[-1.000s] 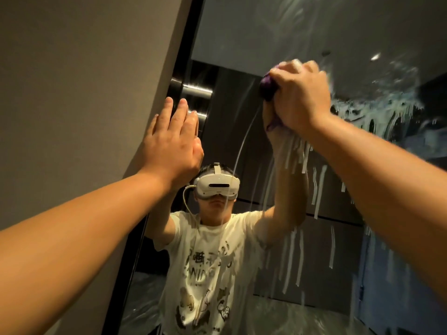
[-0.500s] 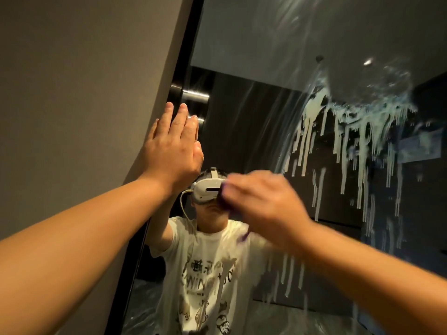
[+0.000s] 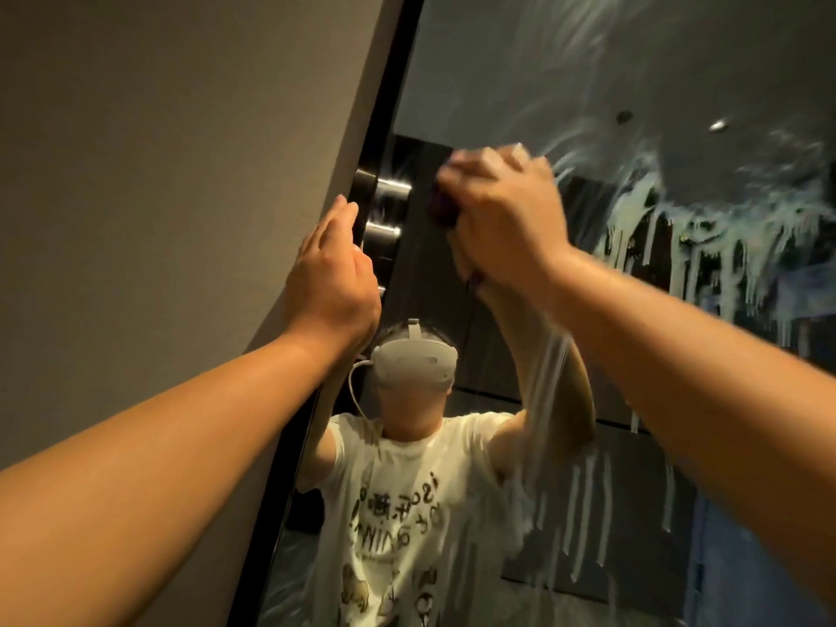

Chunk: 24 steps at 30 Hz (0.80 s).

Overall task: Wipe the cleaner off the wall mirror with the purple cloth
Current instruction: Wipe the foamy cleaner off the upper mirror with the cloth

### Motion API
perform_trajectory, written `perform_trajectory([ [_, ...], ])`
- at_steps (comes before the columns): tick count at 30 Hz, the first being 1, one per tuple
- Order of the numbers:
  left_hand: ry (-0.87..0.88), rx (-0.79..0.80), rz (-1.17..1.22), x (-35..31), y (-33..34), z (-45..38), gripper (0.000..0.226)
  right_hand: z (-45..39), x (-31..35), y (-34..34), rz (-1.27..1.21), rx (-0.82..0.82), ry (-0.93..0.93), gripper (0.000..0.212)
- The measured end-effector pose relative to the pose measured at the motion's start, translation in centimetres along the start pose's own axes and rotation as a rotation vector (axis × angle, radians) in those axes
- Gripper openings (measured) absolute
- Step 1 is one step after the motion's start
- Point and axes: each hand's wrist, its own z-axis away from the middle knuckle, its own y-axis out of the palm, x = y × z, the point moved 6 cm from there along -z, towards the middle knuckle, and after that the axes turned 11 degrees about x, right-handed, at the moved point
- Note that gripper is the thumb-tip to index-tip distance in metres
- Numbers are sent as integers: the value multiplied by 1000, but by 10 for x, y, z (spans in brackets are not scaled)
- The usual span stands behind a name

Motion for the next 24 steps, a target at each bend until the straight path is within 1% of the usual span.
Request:
perform_trajectory([
  [1,6,-2,-7,0,0,0,52,31,21,7,-4,9,-77,38],
  [3,17,6,-30,0,1,0,47,102,58,16,-111,32,-223,33],
  [4,21,16,-52,-1,2,0,48,136,75,19,-160,46,-301,31],
  [6,20,30,-123,-4,4,1,51,192,99,22,-184,112,-420,29],
  [8,-8,52,-202,-6,8,3,50,219,109,21,-240,161,-457,31],
  [9,-20,68,-236,-7,11,4,51,222,108,16,-316,165,-449,31],
  [11,-36,99,-294,-9,14,5,54,214,95,5,-532,136,-387,30],
  [13,-40,122,-335,-8,16,4,57,197,62,-7,-692,111,-251,29],
  [14,-31,126,-350,-9,17,3,58,187,39,-15,-732,92,-167,33],
  [15,-21,124,-363,-9,17,2,60,175,14,-23,-753,60,-90,36],
  [17,-5,115,-397,-12,17,1,65,149,-40,-33,-771,11,59,34],
  [19,37,133,-455,-21,21,1,67,118,-90,-36,-774,-16,188,24],
  [20,68,148,-474,-28,25,0,67,103,-113,-36,-774,-29,224,19],
  [22,139,176,-477,-47,35,-5,66,72,-152,-36,-759,-28,275,15],
  [24,192,185,-477,-67,48,-15,66,40,-180,-38,-732,-36,319,23],
])
